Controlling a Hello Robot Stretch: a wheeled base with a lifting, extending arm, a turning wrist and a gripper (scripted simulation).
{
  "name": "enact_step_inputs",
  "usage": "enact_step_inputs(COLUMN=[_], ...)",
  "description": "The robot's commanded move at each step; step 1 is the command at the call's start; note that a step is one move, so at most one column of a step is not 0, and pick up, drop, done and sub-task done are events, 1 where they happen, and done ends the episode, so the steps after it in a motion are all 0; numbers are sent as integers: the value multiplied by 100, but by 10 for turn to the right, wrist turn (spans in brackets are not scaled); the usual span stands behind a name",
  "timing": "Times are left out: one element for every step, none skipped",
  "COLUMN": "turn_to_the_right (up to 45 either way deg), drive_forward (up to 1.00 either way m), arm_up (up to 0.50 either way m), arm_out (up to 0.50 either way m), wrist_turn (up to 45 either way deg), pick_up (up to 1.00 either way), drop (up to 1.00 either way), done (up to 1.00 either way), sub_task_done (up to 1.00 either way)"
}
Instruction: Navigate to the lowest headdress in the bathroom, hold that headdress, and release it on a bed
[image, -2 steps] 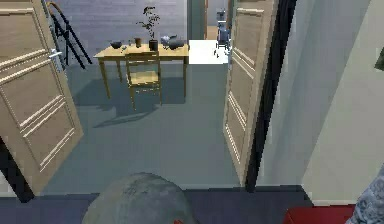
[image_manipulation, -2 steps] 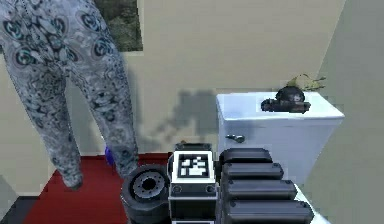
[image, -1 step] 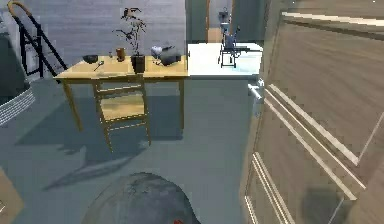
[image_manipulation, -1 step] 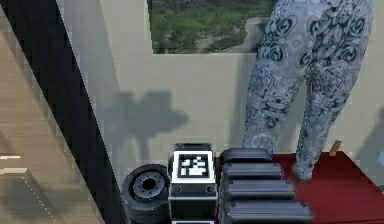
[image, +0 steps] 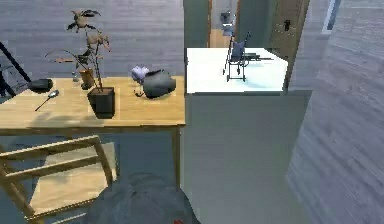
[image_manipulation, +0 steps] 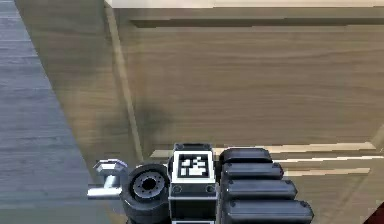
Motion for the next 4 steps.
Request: enact_step_inputs(turn_to_the_right=[0, 210, 0, -180], drive_forward=[25, 0, 80, 0], arm_up=[0, 0, 0, 0], arm_out=[0, 0, 0, 0], wrist_turn=[0, 0, 0, 0], pick_up=[0, 0, 0, 0], drop=[0, 0, 0, 0], done=[0, 0, 0, 0], sub_task_done=[0, 0, 0, 0])
